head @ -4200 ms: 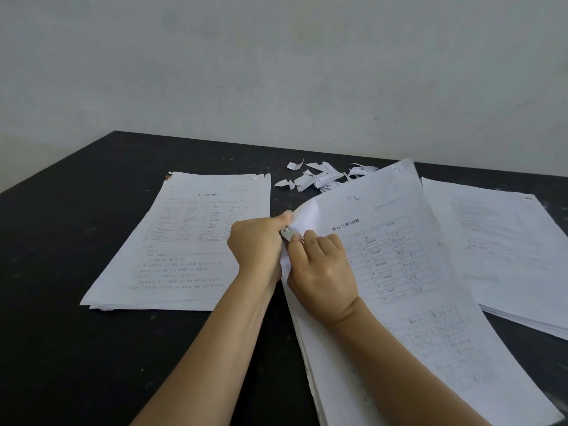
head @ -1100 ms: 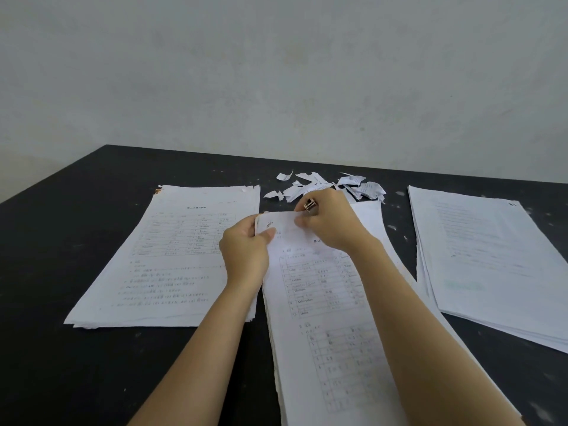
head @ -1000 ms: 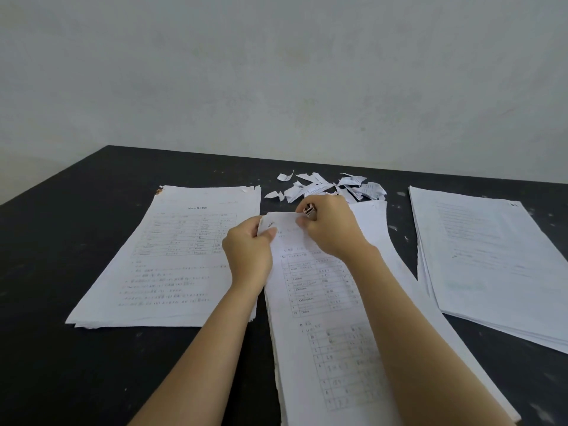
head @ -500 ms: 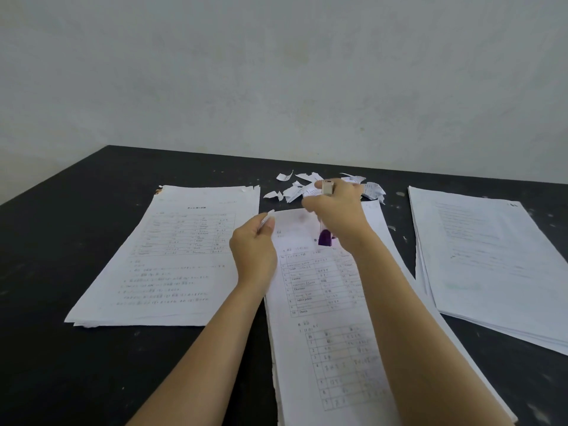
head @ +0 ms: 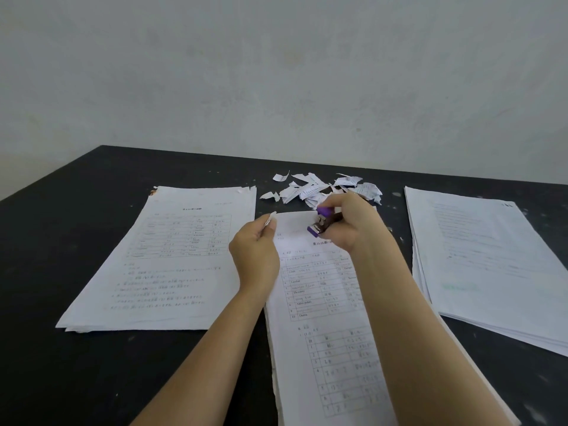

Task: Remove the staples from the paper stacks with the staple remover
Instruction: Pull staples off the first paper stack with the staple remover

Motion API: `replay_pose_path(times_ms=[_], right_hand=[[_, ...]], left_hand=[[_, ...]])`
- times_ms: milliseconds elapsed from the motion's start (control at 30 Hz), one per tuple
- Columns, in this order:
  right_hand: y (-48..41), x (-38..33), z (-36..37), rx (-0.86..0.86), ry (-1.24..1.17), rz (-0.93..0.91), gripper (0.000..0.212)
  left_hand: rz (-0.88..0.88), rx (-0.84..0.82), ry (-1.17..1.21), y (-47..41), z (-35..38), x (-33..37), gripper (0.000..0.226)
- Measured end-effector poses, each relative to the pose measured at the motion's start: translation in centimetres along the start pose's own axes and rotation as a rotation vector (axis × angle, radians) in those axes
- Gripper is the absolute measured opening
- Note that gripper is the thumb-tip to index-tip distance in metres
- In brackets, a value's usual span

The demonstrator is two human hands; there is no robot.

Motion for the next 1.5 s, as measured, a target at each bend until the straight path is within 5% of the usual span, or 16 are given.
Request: replay_pose_path(times_ms=[167,267,433,567,767,1167,1367,1500], right_hand=[[-0.1,-0.1,0.5,-0.033,-0.490,0.017,0.012],[0.1,-0.1,1.4,-0.026,-0.335,-0.105,0.018],[0.8,-0.9,2.9,0.019,0.008,-0.651,0.018],[0.7,-0.5,3.8,0.014,0.236,-0.917,0.020],[0.2,-0.1,4.4,-0.046,0.430,-1.012,0.021],[-0.3,0.8,4.2,0.033,0.710,-1.127,0.050],[-0.6,0.5,3.6,0.115,0.536,-1.047,0.056],[-1.0,0.4,3.1,0.126,0.395,-0.963,0.054]], left_hand=[[0.035,0.029,-0.032,0.1,-0.1,0.3,0.025],[0.116,0.044,-0.078,0.4,-0.1,1.0,0.026],[0.314,0.052,-0.133,1.6,0.2,2.6,0.026],[0.385,0.062,-0.116,1.9,-0.1,3.1,0.023],[0.372,0.052,-0.053,1.9,-0.1,2.9,0.002],[0.246,0.023,0.082,1.5,0.0,2.9,0.010],[0.139,-0.235,0.123,0.3,-0.1,3.4,0.013],[0.069,-0.533,-0.024,0.6,0.5,2.5,0.045]])
Point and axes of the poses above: each hand's wrist, its own y-axis away from the middle knuckle, its own z-axis out of the palm, x = y × z, the point moved 4 cm from there along -y, towards the middle knuckle, and after that the axes turned 1 degree about z, right-handed, at the moved point
